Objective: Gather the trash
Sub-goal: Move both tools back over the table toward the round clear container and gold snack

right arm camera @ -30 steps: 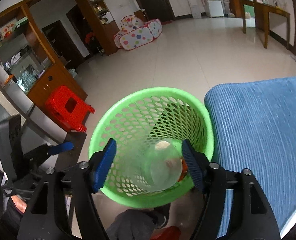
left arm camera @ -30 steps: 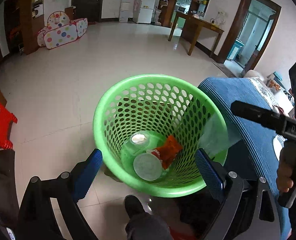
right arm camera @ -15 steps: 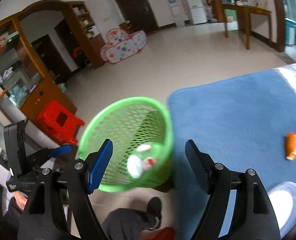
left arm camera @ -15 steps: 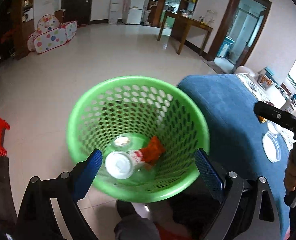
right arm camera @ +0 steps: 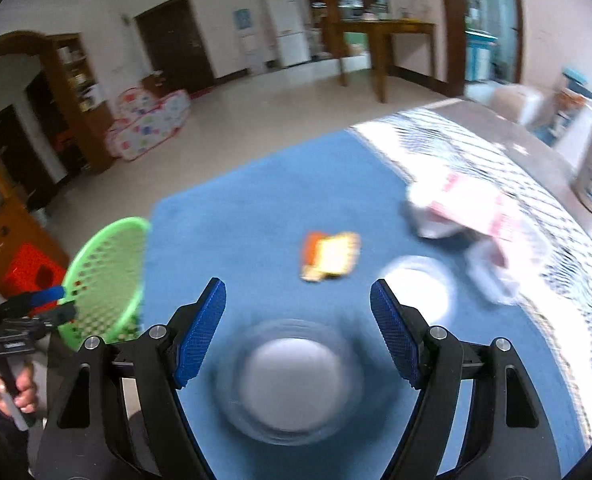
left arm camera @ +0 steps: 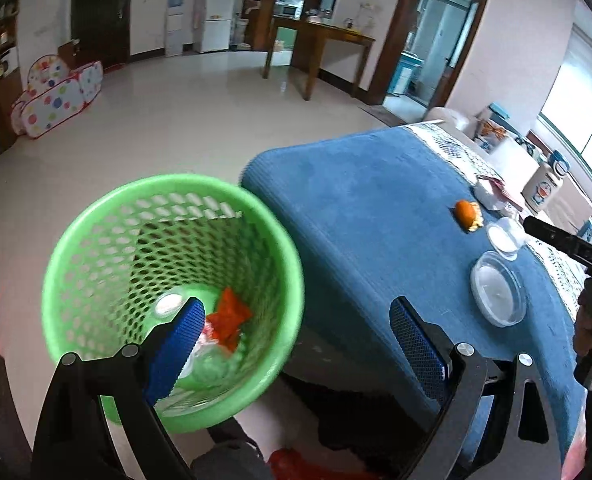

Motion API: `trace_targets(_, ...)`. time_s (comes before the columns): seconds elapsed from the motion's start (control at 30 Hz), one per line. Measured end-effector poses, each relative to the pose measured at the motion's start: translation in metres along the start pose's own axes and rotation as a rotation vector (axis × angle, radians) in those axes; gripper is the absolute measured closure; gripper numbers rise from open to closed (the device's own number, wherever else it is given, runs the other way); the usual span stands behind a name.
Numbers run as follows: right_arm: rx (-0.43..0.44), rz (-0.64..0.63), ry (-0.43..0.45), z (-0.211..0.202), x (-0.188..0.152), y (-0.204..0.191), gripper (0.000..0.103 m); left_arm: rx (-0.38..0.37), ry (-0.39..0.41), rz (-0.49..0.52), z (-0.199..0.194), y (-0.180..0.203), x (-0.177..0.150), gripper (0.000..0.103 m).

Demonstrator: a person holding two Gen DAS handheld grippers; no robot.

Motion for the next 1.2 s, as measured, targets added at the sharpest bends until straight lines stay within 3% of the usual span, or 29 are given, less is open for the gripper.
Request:
trace_targets(0.27, -0.051, 0.024, -0.040, 0.023, -0.008, 0.050, 0.031, -0.023, -0.015, 0.054, 0.015, 0.043, 0.018, 0.013)
trace_targets(0.73, -0.084, -0.033, -0.085, 0.055, -0.006, 0.060, 0.039, -0.072, -0.030, 0.087, 0.051, 0.090, 0.046, 0.013)
trace_targets(0.8, -0.081, -0.033, -0.082, 0.055, -0.006, 0.062, 0.046, -0.087, -0.032, 0.090, 0.057, 0.099, 0.052, 0.013)
trace_targets(1.2, -0.033, -0.013, -0.024, 0.012, -0.007, 0.066, 0.046, -0.158, -0.052, 0.169, 0.092, 0.166, 0.074, 0.013)
Point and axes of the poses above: each gripper's, at about its wrist camera, not at the fingertips, and z roughly the way its jaws point, y to its right, x to its top, the point moved 7 cm from there along z, roughly the way its jaws point, and after that the axes turned 2 degrees about z, right-handed, at the moved point
